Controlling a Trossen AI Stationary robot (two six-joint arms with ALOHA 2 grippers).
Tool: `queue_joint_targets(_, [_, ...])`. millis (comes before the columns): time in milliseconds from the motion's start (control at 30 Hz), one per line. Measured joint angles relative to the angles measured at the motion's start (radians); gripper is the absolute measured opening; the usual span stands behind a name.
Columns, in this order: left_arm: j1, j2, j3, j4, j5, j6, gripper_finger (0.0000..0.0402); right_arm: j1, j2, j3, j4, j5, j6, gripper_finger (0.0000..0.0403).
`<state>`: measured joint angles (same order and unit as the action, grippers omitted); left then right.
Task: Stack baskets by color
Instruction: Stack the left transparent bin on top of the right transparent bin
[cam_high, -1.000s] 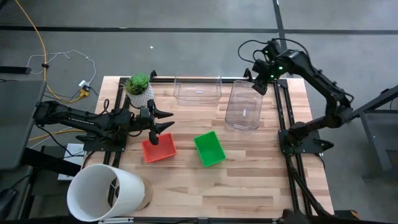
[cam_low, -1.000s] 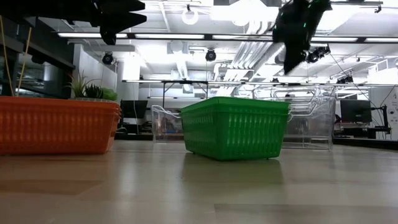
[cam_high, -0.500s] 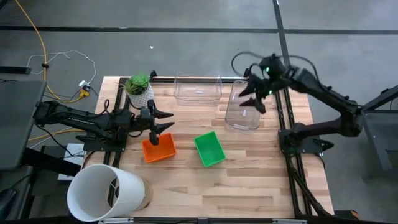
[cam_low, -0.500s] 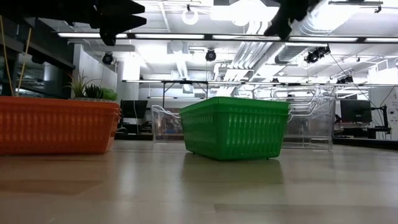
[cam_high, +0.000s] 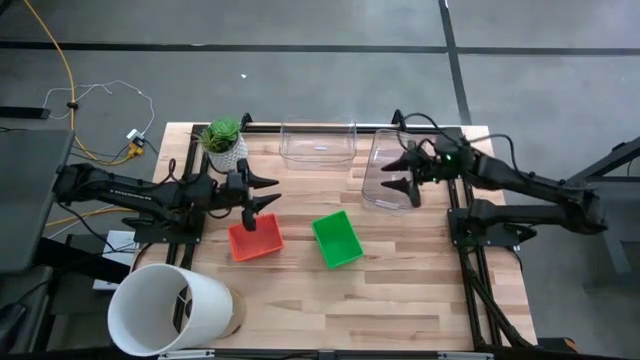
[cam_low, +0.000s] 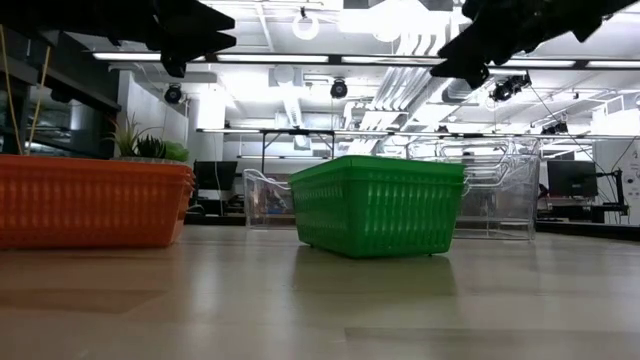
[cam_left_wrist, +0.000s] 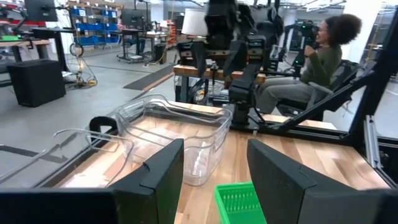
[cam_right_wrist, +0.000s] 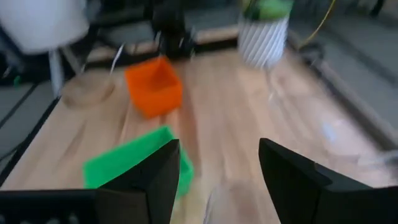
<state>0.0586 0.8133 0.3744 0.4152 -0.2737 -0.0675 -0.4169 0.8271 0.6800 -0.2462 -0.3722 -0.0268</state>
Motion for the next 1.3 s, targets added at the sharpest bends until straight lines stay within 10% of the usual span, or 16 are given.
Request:
queue_joint_targets(233, [0.05,0.0,0.0,0.0,0.001,-0.054,0.0163,0.088,-0.051,-0.138,0.32,0.142,0.053,0.0204])
queue_joint_targets(567, [0.06,0.021,0.026,0.001,-0.034,-0.13,0.0163,0.106,-0.049,-0.139,0.325,0.155,0.053,0.0204])
queue_joint_targets(1300, [0.385,0.798,0.742,-0.738,-0.015,0.237,0.0163,0.106,-0.049,-0.137,0.316,0.153,0.046,0.0204])
